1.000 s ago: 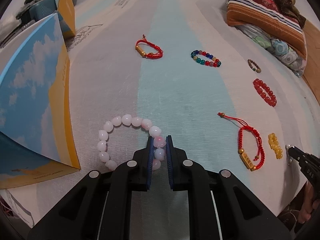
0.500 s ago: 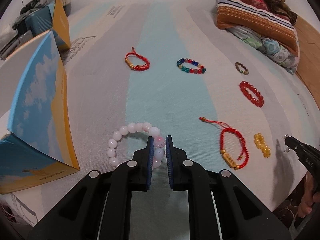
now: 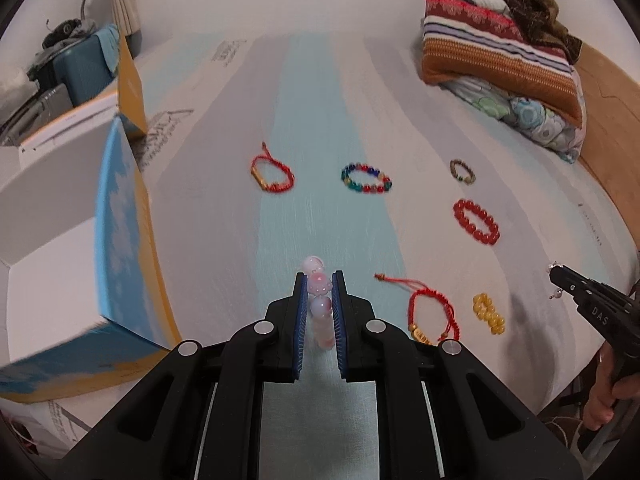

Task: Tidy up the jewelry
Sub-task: 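Carry the pearl string and white bead bracelet with both tools into the white box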

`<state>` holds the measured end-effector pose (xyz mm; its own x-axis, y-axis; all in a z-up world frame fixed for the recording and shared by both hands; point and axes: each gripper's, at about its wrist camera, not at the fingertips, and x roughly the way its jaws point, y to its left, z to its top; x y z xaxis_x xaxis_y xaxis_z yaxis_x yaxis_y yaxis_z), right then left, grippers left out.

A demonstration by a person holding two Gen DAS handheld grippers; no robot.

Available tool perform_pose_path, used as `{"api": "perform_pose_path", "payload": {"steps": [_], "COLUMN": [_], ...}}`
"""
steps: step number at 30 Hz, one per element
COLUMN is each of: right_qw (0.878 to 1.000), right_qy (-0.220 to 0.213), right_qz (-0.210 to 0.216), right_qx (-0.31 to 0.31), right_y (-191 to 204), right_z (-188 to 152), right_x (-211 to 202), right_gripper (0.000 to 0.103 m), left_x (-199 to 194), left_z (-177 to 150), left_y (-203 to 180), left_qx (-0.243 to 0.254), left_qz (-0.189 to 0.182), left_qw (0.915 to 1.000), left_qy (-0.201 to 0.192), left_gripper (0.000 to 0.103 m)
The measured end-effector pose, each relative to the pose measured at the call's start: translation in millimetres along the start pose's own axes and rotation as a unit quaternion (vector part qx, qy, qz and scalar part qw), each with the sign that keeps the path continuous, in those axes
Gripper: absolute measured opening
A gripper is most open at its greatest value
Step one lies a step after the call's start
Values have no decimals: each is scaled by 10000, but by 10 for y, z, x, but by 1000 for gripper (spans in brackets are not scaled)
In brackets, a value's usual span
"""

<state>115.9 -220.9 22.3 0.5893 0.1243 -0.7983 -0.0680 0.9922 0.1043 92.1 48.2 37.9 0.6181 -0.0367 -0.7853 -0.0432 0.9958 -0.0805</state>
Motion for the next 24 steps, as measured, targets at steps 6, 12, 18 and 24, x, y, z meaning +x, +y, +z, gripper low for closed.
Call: {"api": "perform_pose_path", "payload": {"steps": [6,12,18,24], "right_qw": [9999,9993,9984,9969], "right_qy": [-124,-190,-234,-247], "right_qz": [51,193,289,439], "right_qx": [-97,-247,-416,-603], "right_y": [216,552,913,1371], "right_z": [230,454,618,737], "right_x": [-137,-215,-251,-286], "right_gripper": [11,11,11,11], "left_x": [-168,-376,-592,-765], "left_z": [143,291,435,476], "left_y": [82,201,426,748], "left_qx": [-36,-67,-200,-372], "left_qz": [10,-61,-69,17], "left_qw": [9999,9997,9993,9986], "left_qy": [-112,-205,-311,-382], "left_gripper": [12,12,12,12]}}
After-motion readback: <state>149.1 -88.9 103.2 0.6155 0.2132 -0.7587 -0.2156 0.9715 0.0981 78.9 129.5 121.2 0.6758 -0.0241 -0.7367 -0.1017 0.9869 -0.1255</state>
